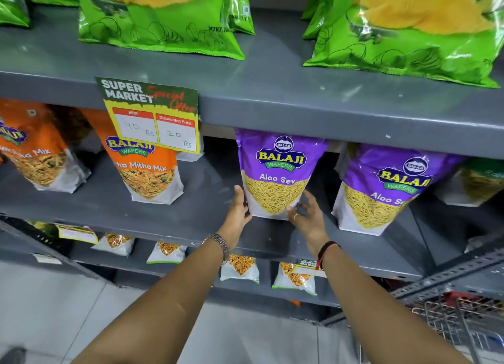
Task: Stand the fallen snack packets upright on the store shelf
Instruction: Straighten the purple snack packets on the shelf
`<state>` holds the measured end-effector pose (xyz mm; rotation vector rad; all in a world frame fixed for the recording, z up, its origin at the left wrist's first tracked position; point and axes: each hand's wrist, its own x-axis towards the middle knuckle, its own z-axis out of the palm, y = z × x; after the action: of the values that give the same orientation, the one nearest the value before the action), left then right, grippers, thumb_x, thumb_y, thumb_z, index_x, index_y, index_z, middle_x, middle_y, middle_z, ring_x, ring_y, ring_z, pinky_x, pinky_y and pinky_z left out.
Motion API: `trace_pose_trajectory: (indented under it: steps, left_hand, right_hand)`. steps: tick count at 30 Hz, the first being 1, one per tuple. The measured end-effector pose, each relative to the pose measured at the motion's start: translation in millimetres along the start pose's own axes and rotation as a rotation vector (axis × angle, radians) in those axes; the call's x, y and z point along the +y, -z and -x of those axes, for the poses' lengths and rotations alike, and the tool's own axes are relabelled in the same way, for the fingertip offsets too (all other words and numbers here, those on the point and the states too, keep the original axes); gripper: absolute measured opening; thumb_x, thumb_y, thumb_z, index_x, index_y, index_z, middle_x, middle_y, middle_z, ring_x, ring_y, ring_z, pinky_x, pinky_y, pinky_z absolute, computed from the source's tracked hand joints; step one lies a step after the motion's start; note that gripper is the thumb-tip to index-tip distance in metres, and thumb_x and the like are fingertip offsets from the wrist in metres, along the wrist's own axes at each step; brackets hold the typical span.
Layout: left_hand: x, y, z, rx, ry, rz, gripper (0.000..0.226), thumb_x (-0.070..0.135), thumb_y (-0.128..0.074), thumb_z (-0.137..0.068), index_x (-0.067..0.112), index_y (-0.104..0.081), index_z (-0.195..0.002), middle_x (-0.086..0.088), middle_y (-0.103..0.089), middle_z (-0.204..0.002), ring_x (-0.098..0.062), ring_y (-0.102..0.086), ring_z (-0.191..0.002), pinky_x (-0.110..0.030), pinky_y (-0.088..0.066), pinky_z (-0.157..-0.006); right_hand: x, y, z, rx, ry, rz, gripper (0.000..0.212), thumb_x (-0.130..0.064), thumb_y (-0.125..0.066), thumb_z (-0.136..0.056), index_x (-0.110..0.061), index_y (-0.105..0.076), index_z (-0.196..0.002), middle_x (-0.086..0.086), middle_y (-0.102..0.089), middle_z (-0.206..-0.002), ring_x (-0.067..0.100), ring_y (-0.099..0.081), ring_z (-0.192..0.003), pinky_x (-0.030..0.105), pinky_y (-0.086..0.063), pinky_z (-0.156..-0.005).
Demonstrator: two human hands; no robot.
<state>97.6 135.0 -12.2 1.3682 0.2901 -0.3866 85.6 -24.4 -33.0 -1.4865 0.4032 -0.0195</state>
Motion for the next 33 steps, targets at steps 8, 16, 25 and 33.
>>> trace_pose_trajectory:
  steps: [8, 16, 25, 33]
  left_hand:
    - [-4.2, 2.0, 5.1, 0.204, 0.049, 0.052, 0.013, 0.02, -0.039, -0.097, 0.017, -0.051, -0.093, 0.001, -0.049, -0.084, -0.013, -0.05, -0.079, -0.026, -0.046, -0.075]
    - [-34.5, -65.0, -5.6, -0.014, 0.204, -0.111, 0.029, 0.021, -0.045, -0.094, 0.006, -0.054, -0.117, -0.01, -0.06, -0.103, -0.018, -0.06, -0.078, -0.033, -0.049, -0.085]
    - [-33.3, -183.7, -21.3, -0.225, 0.139, -0.042, 0.051, 0.043, -0.035, -0.095, 0.022, -0.034, -0.142, -0.002, -0.035, -0.152, -0.022, -0.036, -0.137, -0.04, -0.03, -0.111]
    - [-39.7, -209.0, -16.2, -0.209, 0.13, 0.104, 0.056, 0.051, -0.024, -0.094, 0.023, -0.036, -0.141, 0.0, -0.041, -0.149, -0.015, -0.04, -0.136, -0.028, -0.035, -0.105]
  right_hand:
    - [13.6, 24.9, 14.9, 0.174, -0.006, 0.028, 0.055, 0.002, -0.055, -0.087, -0.005, -0.038, -0.139, 0.022, -0.047, -0.139, 0.021, -0.051, -0.116, 0.029, -0.039, -0.097]
    - [17.5, 141.8, 27.0, 0.654, 0.08, 0.021, 0.031, 0.004, -0.053, -0.083, -0.014, -0.049, -0.108, 0.005, -0.054, -0.105, 0.017, -0.051, -0.096, 0.028, -0.04, -0.088]
    - [-9.4, 194.6, -17.3, 0.309, -0.103, -0.147, 0.078, 0.016, -0.047, -0.08, -0.022, -0.025, -0.145, 0.004, -0.05, -0.113, 0.017, -0.053, -0.085, 0.027, -0.045, -0.069]
    - [-13.8, 207.2, -14.7, 0.24, -0.106, -0.195, 0.079, 0.02, -0.04, -0.078, -0.024, -0.035, -0.143, 0.007, -0.061, -0.115, 0.012, -0.057, -0.086, 0.014, -0.048, -0.058]
